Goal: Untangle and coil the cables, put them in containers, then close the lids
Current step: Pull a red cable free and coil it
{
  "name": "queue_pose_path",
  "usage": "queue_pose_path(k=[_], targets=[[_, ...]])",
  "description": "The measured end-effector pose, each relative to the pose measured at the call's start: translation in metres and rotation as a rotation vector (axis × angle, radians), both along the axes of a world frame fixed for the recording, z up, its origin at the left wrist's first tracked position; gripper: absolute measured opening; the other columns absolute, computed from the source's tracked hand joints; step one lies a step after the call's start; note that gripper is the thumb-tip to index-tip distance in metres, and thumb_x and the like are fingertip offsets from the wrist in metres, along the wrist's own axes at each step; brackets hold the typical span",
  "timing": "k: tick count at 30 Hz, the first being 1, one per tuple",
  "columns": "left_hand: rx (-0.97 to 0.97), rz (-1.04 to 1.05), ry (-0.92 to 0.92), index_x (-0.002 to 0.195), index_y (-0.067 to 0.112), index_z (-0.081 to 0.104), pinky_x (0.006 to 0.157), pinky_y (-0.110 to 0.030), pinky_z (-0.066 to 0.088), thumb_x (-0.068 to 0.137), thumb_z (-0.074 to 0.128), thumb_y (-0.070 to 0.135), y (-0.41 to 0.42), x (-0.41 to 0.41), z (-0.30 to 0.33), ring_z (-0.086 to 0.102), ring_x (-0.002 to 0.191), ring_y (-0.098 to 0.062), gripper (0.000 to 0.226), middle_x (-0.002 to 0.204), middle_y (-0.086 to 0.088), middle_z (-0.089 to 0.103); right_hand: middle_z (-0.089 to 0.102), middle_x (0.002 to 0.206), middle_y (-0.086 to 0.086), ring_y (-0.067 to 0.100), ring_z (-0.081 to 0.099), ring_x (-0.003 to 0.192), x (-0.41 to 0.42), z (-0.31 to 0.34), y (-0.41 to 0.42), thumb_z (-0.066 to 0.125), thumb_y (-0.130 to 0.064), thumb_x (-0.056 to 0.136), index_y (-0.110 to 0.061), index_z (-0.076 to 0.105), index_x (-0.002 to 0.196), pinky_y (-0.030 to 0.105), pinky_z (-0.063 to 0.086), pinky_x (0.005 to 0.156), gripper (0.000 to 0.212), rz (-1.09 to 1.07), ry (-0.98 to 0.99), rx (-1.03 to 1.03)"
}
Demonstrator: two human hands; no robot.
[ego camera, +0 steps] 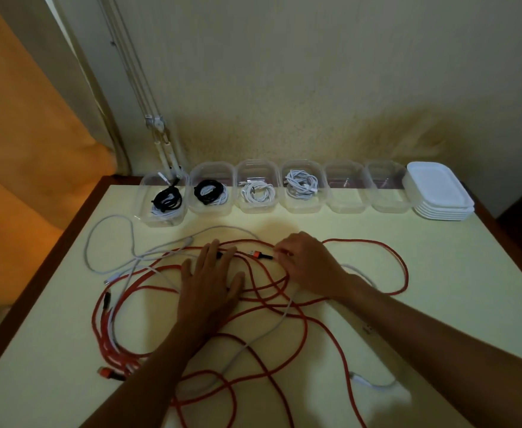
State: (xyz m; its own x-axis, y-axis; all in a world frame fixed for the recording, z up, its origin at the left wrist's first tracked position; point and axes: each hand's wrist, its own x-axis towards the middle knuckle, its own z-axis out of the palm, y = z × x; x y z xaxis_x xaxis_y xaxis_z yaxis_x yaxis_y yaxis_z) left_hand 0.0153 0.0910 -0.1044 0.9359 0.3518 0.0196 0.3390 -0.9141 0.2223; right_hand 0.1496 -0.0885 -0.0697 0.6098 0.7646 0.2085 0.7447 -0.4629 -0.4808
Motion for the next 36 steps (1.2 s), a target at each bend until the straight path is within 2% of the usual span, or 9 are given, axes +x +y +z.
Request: queue_pose_path(k=[5, 8, 11, 17, 21, 25, 27, 31, 36], targets=[[-0.267, 0.105, -0.266, 0.139, 0.012, 0.045, 0.114, -0.044, 0.025, 0.093, 0.037, 0.043, 0.002, -0.007, 0.001, 0.032, 0.14, -0.029, 0.056, 0.152, -0.014, 0.036, 0.066, 0.097, 0.008, 0.025, 0.059, 0.092, -0.029, 0.004, 0.01, 0.064, -0.057, 0.084, -0.013, 0.07, 0.099, 0.038, 0.05, 0.08, 0.046, -0.018, 0.049, -0.287], [-0.485, 0.156, -0.355, 0.116, 0.014, 0.056, 0.093, -0.034, 0.04, 0.086, 0.044, 0.04, 0.006, -0.008, 0.011, 0.054, 0.111, -0.027, 0.041, 0.116, -0.006, 0.061, 0.067, 0.1, 0.009, 0.027, 0.061, 0.095, -0.04, 0.009, 0.015, 0.063, -0.052, 0.085, -0.012, 0.068, 0.1, 0.038, 0.048, 0.08, 0.043, -0.029, -0.06, -0.37], [-0.662, 0.163, -0.424, 0.096, 0.013, 0.061, 0.079, -0.035, 0.044, 0.082, 0.048, 0.037, 0.009, -0.011, 0.031, 0.058, 0.087, -0.019, 0.031, 0.089, 0.0, 0.062, 0.067, 0.104, 0.009, 0.029, 0.061, 0.1, -0.048, 0.01, 0.021, 0.056, -0.034, 0.091, -0.01, 0.064, 0.103, 0.038, 0.042, 0.087, 0.028, -0.06, -0.055, -0.428], [-0.256, -0.223, -0.356, 0.102, 0.014, 0.067, 0.099, -0.037, 0.041, 0.083, 0.051, 0.045, -0.002, -0.057, 0.028, 0.052, 0.125, -0.028, 0.039, 0.126, -0.011, 0.061, 0.067, 0.107, 0.013, 0.032, 0.064, 0.098, -0.052, 0.009, 0.028, 0.042, -0.015, 0.097, -0.007, 0.058, 0.109, 0.042, 0.045, 0.085, 0.022, -0.114, -0.181, -0.493], [0.104, -0.295, -0.113, 0.126, 0.022, 0.056, 0.084, -0.044, 0.05, 0.081, 0.047, 0.054, -0.021, -0.092, 0.015, 0.057, 0.114, -0.031, 0.056, 0.126, -0.008, 0.057, 0.067, 0.09, 0.014, 0.033, 0.064, 0.085, -0.044, 0.024, 0.027, 0.042, -0.007, 0.094, -0.009, 0.055, 0.093, 0.042, 0.05, 0.076, 0.013, -0.225, 0.112, -0.126], [0.16, -0.213, 0.091, 0.145, 0.026, 0.032, 0.089, -0.038, 0.045, 0.094, 0.049, 0.035, -0.036, -0.091, 0.023, 0.048, 0.114, -0.027, 0.055, 0.128, -0.008, 0.046, 0.062, 0.071, 0.011, 0.019, 0.059, 0.061, -0.046, 0.073, 0.023, 0.04, 0.0, 0.102, -0.01, 0.051, 0.083, 0.024, 0.053, 0.058, 0.023, -0.295, 0.733, 0.411], [0.126, -0.205, 0.113, 0.143, 0.026, 0.036, 0.089, -0.037, 0.045, 0.092, 0.052, 0.024, -0.03, -0.082, 0.02, 0.047, 0.115, -0.027, 0.053, 0.127, -0.009, 0.046, 0.059, 0.065, 0.008, 0.017, 0.053, 0.054, -0.048, 0.1, 0.014, 0.042, -0.002, 0.103, -0.009, 0.053, 0.085, 0.028, 0.05, 0.059, 0.023, -0.284, 0.911, 0.57], [-0.242, -0.049, -0.162, 0.114, 0.017, 0.069, 0.077, -0.032, 0.044, 0.093, 0.049, 0.018, -0.018, -0.063, 0.023, 0.062, 0.096, -0.028, 0.028, 0.103, -0.01, 0.068, 0.05, 0.061, 0.004, 0.013, 0.04, 0.047, -0.047, 0.121, -0.023, 0.044, -0.005, 0.103, -0.011, 0.059, 0.093, 0.029, 0.037, 0.053, 0.019, -0.277, 0.912, 0.652], [-0.496, 0.048, -0.438, 0.104, 0.009, 0.072, 0.08, -0.026, 0.041, 0.098, 0.05, 0.007, -0.043, -0.044, 0.079, 0.061, 0.093, -0.017, 0.023, 0.1, -0.003, 0.07, 0.045, 0.061, 0.0, 0.012, 0.039, 0.053, -0.051, 0.119, -0.066, 0.058, -0.018, 0.099, -0.015, 0.069, 0.098, 0.028, 0.034, 0.053, 0.011, -0.228, 0.706, 0.441]])
